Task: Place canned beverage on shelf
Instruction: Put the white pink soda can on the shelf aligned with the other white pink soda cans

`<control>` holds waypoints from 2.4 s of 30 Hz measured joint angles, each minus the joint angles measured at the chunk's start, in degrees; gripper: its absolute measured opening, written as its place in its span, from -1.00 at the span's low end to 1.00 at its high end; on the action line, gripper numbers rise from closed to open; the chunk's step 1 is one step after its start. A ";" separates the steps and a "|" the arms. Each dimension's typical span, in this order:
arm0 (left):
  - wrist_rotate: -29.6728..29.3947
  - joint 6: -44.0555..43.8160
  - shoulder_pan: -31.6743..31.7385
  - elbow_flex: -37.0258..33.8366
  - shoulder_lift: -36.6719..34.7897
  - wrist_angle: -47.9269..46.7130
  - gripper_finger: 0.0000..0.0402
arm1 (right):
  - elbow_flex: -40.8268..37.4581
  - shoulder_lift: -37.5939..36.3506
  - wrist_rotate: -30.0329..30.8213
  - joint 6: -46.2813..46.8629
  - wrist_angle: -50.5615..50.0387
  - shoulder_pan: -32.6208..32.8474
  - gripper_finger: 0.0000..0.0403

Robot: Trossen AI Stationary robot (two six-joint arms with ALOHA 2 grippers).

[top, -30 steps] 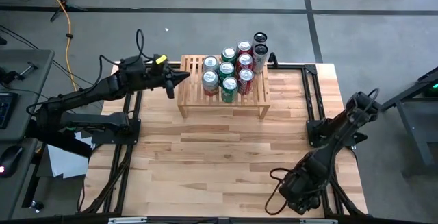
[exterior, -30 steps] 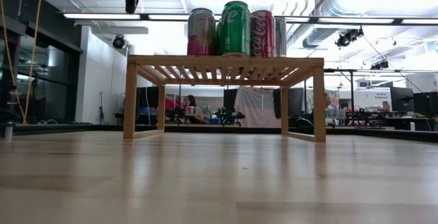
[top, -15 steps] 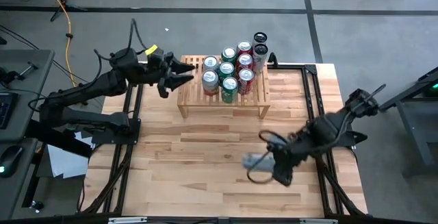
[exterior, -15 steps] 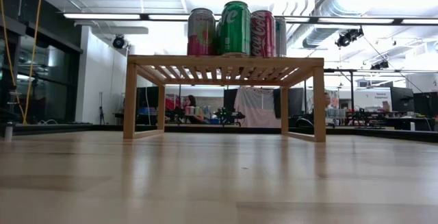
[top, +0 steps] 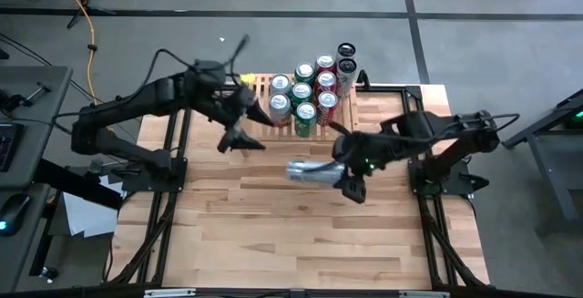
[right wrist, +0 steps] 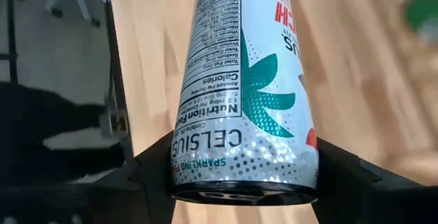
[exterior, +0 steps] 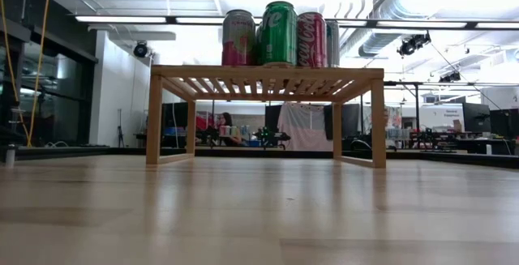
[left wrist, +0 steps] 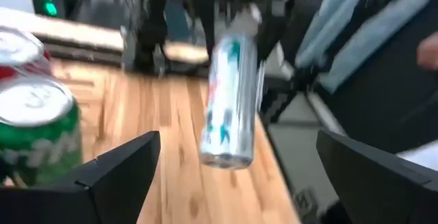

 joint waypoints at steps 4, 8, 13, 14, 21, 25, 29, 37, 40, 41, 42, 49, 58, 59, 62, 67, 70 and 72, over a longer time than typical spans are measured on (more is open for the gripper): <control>-3.03 4.48 -3.60 0.81 2.96 -2.83 0.92 | 0.08 0.00 -0.07 -6.19 5.63 -2.95 0.18; -7.54 7.89 -6.28 0.84 5.53 -2.54 0.92 | 0.09 0.11 -0.07 -10.22 8.49 -4.98 0.18; -10.68 11.60 -8.28 0.84 8.50 -2.19 0.92 | 0.09 1.15 0.05 -12.87 9.21 -6.68 0.18; -10.68 12.06 -8.50 0.84 9.01 -1.83 0.92 | 0.09 1.54 0.27 -13.35 9.24 -6.97 0.18; -10.83 14.75 -9.72 0.89 11.61 -1.20 0.89 | 0.09 4.12 0.43 -15.88 9.65 -8.05 0.18; -10.10 14.60 -9.83 0.89 12.69 -1.49 0.70 | 0.09 4.73 0.37 -16.63 10.85 -8.06 0.18; -10.26 14.12 -9.80 0.86 13.53 -2.85 0.31 | 0.09 4.78 0.53 -16.36 12.17 -8.06 0.18; -10.49 13.80 -8.61 0.86 13.25 -3.73 0.16 | 0.09 4.83 0.65 -15.45 11.94 -8.10 0.18; -9.62 14.70 -7.29 0.93 13.05 -5.14 0.16 | 0.67 4.70 0.86 -14.27 11.55 -8.12 0.33; -9.65 15.01 -6.76 1.11 12.69 -6.86 0.16 | 1.32 4.50 0.91 -12.86 10.44 -8.12 0.44; -10.01 14.75 -6.29 0.91 12.12 -9.76 0.16 | 1.81 3.76 0.94 -11.67 8.17 -8.10 0.55; -12.29 14.11 -2.80 -0.03 7.49 -13.43 0.16 | 2.42 1.37 9.86 -3.68 -2.21 -5.80 0.89; -2.45 -6.02 -0.10 -17.30 -5.24 22.66 0.16 | -13.94 -7.42 18.17 8.46 4.50 0.94 0.91; -1.58 -9.64 -0.02 -19.97 -6.07 28.15 0.16 | -16.39 -8.82 18.80 9.27 8.41 1.22 0.91; 0.93 -21.84 -0.37 -26.63 -6.80 47.92 0.16 | -23.33 -11.87 21.53 9.10 24.42 1.46 0.92; 4.13 -39.99 -1.86 -32.20 -4.63 76.78 0.16 | -30.33 -14.93 23.06 -1.88 56.42 -0.57 0.92; 5.82 -47.71 -2.83 -32.69 -1.91 85.91 0.16 | -31.18 -14.19 18.92 -8.49 67.42 -2.35 0.92; 6.17 -50.43 -3.36 -32.66 -0.80 89.93 0.16 | -30.99 -13.94 16.33 -11.31 72.44 -3.68 0.92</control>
